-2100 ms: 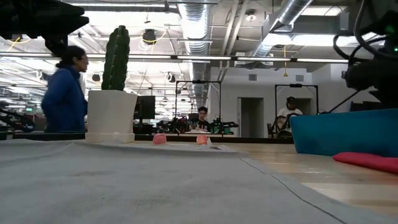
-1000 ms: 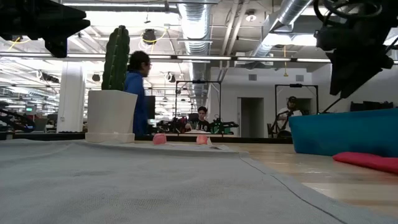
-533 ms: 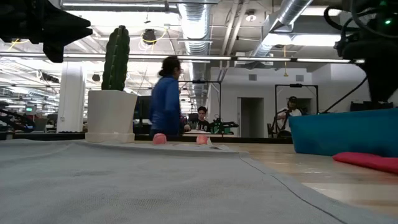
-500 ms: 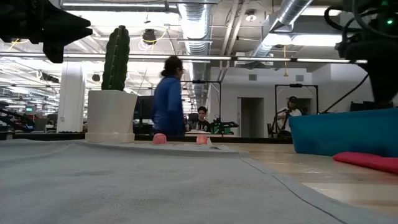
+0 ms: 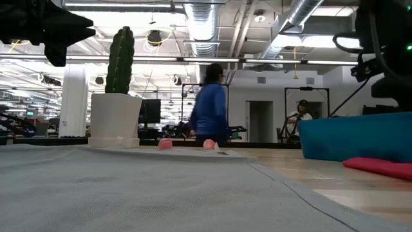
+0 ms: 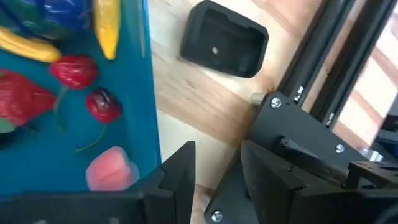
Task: Pick and placing Produce into tupperware
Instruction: Adjust the blue bin
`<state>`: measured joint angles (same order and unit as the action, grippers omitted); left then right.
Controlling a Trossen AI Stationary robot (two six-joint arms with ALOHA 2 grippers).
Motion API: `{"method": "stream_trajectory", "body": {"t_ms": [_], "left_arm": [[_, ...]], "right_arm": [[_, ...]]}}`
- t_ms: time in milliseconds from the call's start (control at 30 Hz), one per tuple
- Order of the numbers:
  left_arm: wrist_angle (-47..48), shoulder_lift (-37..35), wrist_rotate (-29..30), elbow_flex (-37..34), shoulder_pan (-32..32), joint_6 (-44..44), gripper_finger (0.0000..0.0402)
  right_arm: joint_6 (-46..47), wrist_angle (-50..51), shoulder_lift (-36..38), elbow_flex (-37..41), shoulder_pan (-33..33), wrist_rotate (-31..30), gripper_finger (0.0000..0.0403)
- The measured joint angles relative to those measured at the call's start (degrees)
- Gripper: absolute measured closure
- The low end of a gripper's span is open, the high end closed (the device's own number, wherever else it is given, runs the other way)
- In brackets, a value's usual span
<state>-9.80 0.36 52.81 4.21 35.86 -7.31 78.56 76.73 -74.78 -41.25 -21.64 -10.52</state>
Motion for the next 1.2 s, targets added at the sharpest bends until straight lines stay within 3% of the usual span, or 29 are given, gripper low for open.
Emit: {"method": "stream_trajectory", "body": {"t_ms": [333,567,733,867,967,1200], "left_arm": [[0.1,0.0,0.1,0.0,0.0,-0.5,0.0315],[0.1,0.0,0.6,0.0,0.0,-0.6,0.0315],[1.7,0.0,0.6,0.0,0.0,-0.7,0.0315],[2.5,0.0,0.6,0.0,0.0,-1.4,0.0315],[3.6,0.0,0.6,0.0,0.0,-2.5,0.0315],[5.2,0.0,1.9,0.0,0.0,-3.9,0.0315]], "right_arm": [[-3.7,-0.8,-3.1,0.0,0.3,0.7,0.0264],[-5.6,-3.2,0.5,-0.5,-0.1,0.6,0.0264],[-8.4,-10.7,4.5,-0.6,0.0,0.1,0.0270],[-7.0,-8.4,5.8,-0.6,1.2,-0.4,0.0271],[-6.4,-4.0,6.1,-0.6,1.8,-3.5,0.0271],[-10.8,-7.3,8.1,-3.3,1.8,-10.6,0.0271]]}}
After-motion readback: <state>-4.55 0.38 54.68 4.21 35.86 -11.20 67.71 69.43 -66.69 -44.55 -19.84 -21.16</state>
